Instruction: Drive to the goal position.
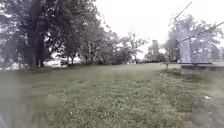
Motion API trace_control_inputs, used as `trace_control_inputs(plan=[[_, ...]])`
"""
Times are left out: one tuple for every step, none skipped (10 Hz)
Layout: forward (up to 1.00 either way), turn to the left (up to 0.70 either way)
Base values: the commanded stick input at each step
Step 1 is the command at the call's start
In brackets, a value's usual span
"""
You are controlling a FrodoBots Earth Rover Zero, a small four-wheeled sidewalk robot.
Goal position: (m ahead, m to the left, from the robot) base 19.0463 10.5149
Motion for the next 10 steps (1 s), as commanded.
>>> trace_control_inputs(plan=[[0.70,0.00],[0.70,0.00],[0.70,0.00],[0.70,0.00],[0.70,0.00],[0.70,0.00],[0.70,0.00],[0.70,0.00],[0.70,0.00],[0.70,0.00]])
